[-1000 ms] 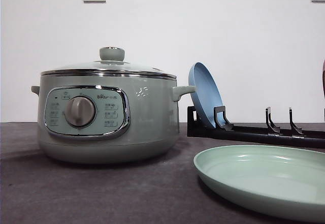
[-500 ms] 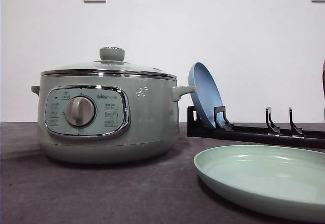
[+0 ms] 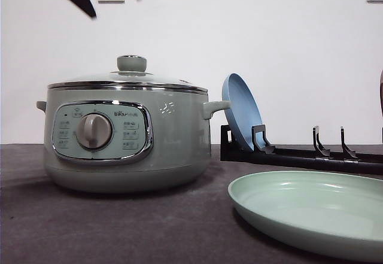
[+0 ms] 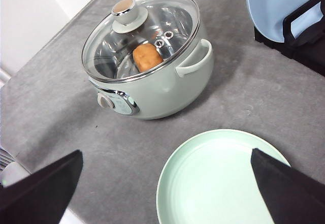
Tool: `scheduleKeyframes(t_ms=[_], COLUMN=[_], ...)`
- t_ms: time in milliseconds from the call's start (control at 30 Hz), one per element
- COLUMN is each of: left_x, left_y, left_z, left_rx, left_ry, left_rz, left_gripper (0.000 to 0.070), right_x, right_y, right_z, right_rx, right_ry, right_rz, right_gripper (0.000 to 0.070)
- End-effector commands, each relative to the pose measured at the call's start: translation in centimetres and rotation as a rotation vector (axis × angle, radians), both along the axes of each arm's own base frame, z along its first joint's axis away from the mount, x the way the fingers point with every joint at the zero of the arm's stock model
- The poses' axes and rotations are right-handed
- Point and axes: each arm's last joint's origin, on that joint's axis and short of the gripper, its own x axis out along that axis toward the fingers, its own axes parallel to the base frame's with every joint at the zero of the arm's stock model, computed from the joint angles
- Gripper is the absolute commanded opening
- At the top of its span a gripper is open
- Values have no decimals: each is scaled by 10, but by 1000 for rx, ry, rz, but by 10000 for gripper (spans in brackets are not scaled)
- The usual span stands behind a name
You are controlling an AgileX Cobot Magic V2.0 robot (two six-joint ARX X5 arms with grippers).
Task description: Transfer potato from steamer to green plate
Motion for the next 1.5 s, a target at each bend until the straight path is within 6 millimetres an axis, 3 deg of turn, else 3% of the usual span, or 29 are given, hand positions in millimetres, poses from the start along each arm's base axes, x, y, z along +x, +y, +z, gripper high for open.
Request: scheduleKeyframes(t_ms=[0,233,700,833,933,1100,1233,1333,1467], left_x=[11,36,51,50,49,48,47,47,47], left_y=[-8,-21,-31,-34,-34,-36,-36,-37,-36], left_z=[-2,-30,-56,-56,-56,-57,-57,-57,-57], left_rx=[6,23,54,55,67,87,89,89,89], left_ry=[-19,21,88,87,84,86,90,90,90], left_rz=[-19,-23,-32,-39,-31,-25,-27,-28,-28], left_gripper=[700,700,647,544,539,399,376,270,40], right_x=[0,0,0,0,0,0,0,0,0], right_y=[1,1,1,1,1,1,1,1,1], right_z=[5,5,5,5,5,5,5,5,5], right_rx=[8,3,3,3,3,3,4,4,4], right_ry=[-20,-25,-25,-25,-25,-25,-24,-24,-23], right_rz=[4,8,7,7,7,7,7,7,6], right_gripper=[675,675,675,675,675,675,676,675,675])
